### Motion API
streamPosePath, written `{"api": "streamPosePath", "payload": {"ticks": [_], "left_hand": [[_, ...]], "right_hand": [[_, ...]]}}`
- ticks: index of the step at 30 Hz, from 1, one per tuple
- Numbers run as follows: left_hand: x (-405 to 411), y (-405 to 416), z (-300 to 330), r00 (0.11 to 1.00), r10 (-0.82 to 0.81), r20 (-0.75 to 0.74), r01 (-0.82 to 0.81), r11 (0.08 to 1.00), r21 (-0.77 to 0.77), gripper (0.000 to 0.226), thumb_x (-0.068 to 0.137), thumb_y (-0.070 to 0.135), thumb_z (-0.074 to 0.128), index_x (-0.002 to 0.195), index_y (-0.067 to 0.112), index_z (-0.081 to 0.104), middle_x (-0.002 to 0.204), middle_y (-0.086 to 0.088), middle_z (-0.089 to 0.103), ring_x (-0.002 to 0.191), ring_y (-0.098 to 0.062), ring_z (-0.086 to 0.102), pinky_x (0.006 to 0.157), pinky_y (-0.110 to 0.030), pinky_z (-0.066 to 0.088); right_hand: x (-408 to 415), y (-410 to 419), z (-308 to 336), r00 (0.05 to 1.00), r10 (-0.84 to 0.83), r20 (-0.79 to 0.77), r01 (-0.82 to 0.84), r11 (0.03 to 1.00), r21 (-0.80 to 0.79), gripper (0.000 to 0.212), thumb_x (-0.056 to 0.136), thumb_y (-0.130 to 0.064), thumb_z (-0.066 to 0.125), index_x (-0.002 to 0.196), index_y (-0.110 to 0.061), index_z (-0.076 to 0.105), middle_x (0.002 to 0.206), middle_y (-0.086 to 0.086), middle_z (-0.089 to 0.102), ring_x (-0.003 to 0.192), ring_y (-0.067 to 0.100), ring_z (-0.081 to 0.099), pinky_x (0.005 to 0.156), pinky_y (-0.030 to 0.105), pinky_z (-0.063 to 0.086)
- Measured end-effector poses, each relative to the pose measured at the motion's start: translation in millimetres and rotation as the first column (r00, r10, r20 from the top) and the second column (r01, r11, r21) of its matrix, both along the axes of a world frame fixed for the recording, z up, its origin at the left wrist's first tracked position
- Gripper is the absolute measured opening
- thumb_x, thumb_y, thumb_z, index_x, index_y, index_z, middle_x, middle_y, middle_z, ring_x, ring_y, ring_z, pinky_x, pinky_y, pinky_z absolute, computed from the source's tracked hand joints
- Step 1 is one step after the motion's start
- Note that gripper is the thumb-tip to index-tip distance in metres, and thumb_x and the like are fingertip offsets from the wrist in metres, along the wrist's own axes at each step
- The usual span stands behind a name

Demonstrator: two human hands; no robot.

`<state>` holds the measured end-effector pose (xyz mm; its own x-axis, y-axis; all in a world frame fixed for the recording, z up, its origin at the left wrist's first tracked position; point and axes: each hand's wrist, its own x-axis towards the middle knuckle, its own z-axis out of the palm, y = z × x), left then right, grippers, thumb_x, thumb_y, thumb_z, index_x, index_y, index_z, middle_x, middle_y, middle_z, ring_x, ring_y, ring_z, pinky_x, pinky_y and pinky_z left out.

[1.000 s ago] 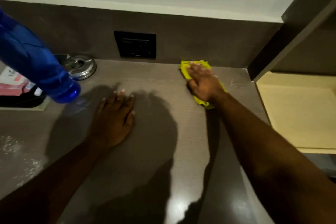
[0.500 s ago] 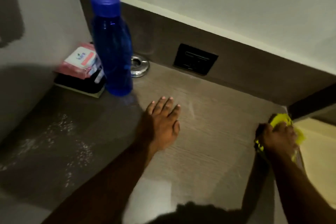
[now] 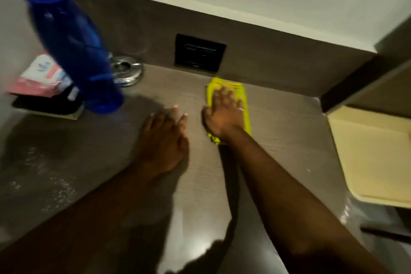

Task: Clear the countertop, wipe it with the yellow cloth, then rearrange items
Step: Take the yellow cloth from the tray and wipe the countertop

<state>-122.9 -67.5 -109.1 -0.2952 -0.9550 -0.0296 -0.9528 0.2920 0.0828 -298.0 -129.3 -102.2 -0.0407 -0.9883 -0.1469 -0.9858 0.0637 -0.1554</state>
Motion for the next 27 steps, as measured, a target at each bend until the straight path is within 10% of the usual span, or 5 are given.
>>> {"api": "streamPosePath", "payload": {"ticks": [4, 18, 23, 27], "left_hand": [[3.6, 2.3, 7.7, 0.999, -0.049, 0.018, 0.050, 0.999, -0.017, 0.061, 0.090, 0.043, 0.021, 0.140, 0.018, 0.045, 0.151, -0.014, 0.038, 0.140, -0.035, 0.033, 0.111, -0.051, 0.028], [-11.6, 26.4, 12.8, 1.000, 0.021, -0.021, -0.023, 0.994, -0.105, 0.051, 0.096, 0.028, 0.031, 0.136, 0.001, 0.048, 0.142, -0.030, 0.045, 0.129, -0.049, 0.043, 0.107, -0.058, 0.031], [-9.7, 22.0, 5.0, 0.998, 0.049, -0.038, -0.052, 0.996, -0.071, 0.050, 0.095, 0.029, 0.036, 0.135, 0.002, 0.049, 0.141, -0.029, 0.045, 0.128, -0.049, 0.043, 0.106, -0.058, 0.032], [-8.1, 15.3, 3.6, 1.000, 0.022, -0.010, -0.022, 0.997, -0.071, 0.049, 0.096, 0.033, 0.041, 0.138, 0.007, 0.042, 0.146, -0.025, 0.041, 0.132, -0.047, 0.037, 0.105, -0.060, 0.033]], "right_hand": [[-50.1, 40.7, 6.9, 0.981, 0.194, 0.011, -0.193, 0.980, -0.054, 0.065, 0.097, -0.048, 0.031, 0.155, -0.021, 0.015, 0.165, 0.002, 0.005, 0.152, 0.022, 0.002, 0.122, 0.044, 0.002], [-179.7, 268.8, 10.0, 0.687, -0.722, 0.084, 0.727, 0.685, -0.051, 0.064, 0.099, -0.035, 0.036, 0.153, -0.006, 0.018, 0.163, 0.014, 0.014, 0.150, 0.029, 0.012, 0.120, 0.045, 0.013], [-133.2, 242.9, 4.1, 0.751, -0.660, 0.024, 0.660, 0.748, -0.074, 0.067, 0.097, -0.035, 0.030, 0.153, -0.002, 0.013, 0.162, 0.018, 0.009, 0.151, 0.031, 0.007, 0.120, 0.045, 0.006], [-61.6, 206.6, -9.5, 0.959, -0.275, 0.074, 0.279, 0.959, -0.049, 0.069, 0.097, -0.034, 0.034, 0.154, -0.005, 0.008, 0.163, 0.017, 0.000, 0.151, 0.033, 0.000, 0.119, 0.047, -0.004]]}}
